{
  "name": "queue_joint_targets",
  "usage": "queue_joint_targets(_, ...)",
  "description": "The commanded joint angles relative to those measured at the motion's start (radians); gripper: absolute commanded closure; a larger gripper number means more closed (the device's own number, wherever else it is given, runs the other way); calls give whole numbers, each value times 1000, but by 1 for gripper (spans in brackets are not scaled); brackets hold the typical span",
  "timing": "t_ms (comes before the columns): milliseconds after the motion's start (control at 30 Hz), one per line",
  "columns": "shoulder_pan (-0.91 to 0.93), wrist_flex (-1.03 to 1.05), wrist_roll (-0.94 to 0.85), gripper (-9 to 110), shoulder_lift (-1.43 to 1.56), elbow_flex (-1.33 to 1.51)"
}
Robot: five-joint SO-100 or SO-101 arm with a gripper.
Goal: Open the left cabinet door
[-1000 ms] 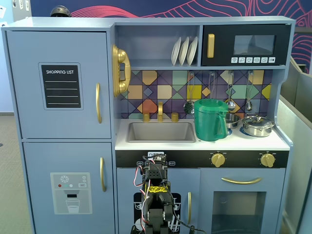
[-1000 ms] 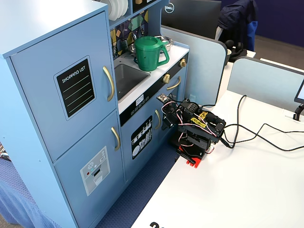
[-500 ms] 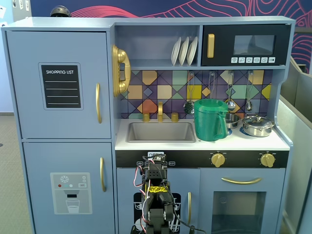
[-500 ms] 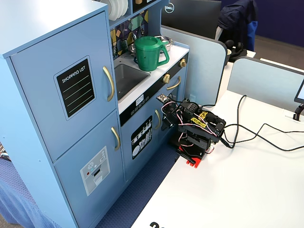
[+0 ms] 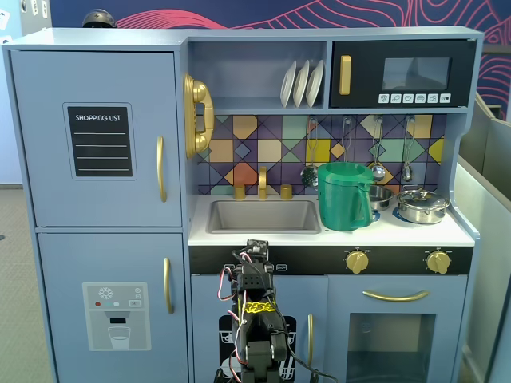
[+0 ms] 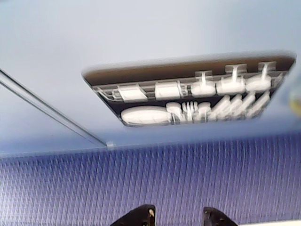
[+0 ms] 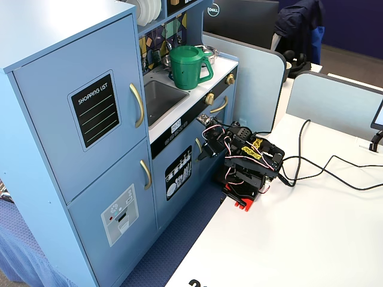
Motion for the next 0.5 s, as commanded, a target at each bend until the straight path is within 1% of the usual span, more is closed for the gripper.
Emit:
queue_joint_targets(0, -2, -3, -14, 96, -3, -107)
queue_joint_targets(233, -15, -18, -26, 96, -3, -172)
queue_joint_targets(467, -78, -58, -46, 96, -44, -296)
